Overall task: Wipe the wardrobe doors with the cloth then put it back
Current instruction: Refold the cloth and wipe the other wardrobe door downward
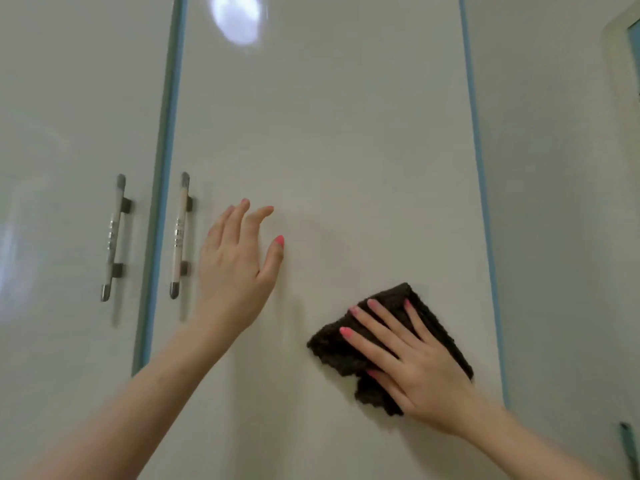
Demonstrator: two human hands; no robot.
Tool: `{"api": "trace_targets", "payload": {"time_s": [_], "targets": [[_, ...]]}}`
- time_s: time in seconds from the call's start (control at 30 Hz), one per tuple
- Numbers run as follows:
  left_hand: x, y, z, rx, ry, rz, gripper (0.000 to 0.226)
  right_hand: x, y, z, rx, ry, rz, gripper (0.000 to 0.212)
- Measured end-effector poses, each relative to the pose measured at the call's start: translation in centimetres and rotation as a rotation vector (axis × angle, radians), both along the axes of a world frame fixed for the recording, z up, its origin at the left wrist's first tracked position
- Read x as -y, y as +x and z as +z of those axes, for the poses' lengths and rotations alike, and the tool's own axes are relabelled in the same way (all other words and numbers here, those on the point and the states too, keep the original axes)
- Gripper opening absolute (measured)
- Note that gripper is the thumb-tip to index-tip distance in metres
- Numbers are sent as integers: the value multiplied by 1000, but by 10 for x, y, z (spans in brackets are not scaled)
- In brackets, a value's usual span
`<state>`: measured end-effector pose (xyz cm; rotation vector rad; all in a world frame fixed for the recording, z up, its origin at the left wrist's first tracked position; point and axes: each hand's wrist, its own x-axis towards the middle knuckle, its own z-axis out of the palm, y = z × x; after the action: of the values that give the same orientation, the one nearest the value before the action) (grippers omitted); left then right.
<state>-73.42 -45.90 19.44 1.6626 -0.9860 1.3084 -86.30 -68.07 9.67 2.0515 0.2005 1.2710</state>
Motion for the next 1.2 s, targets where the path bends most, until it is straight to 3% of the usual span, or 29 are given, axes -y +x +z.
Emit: {"api": "trace_targets", "payload": {"time_s": [0.23, 0.4, 0.47, 0.63, 0.77, 0.87, 1.03, 1.1, 1.2], "targets": [[-16, -17, -66, 45, -57, -3, 45, 6, 9, 8, 86, 106, 29, 54], [-34, -29, -96, 30, -40, 31, 46, 7, 8, 81, 334, 473, 62, 55], [-43, -32, -101, 33, -57, 26, 46, 6, 10, 87, 408, 520, 62, 54], [-50, -29, -114, 3, -65, 28, 55, -5, 20, 25, 498, 468, 88, 55], [-41, -33, -129, -51, -60, 12, 48, 3, 11, -48, 312, 321, 67, 55], [-41, -34, -131, -28, -45, 26, 48, 13, 1, -28, 268, 317, 47, 57], [-62, -25, -130, -20, -95, 33, 47, -24, 31, 59, 537, 676, -25, 55], [-65, -20, -135, -18, -100, 53, 47, -54, 58, 65, 510, 612, -44, 55], [-66, -11, -145, -39, -111, 71, 48, -91, 95, 32, 408, 345, -5, 53]]}}
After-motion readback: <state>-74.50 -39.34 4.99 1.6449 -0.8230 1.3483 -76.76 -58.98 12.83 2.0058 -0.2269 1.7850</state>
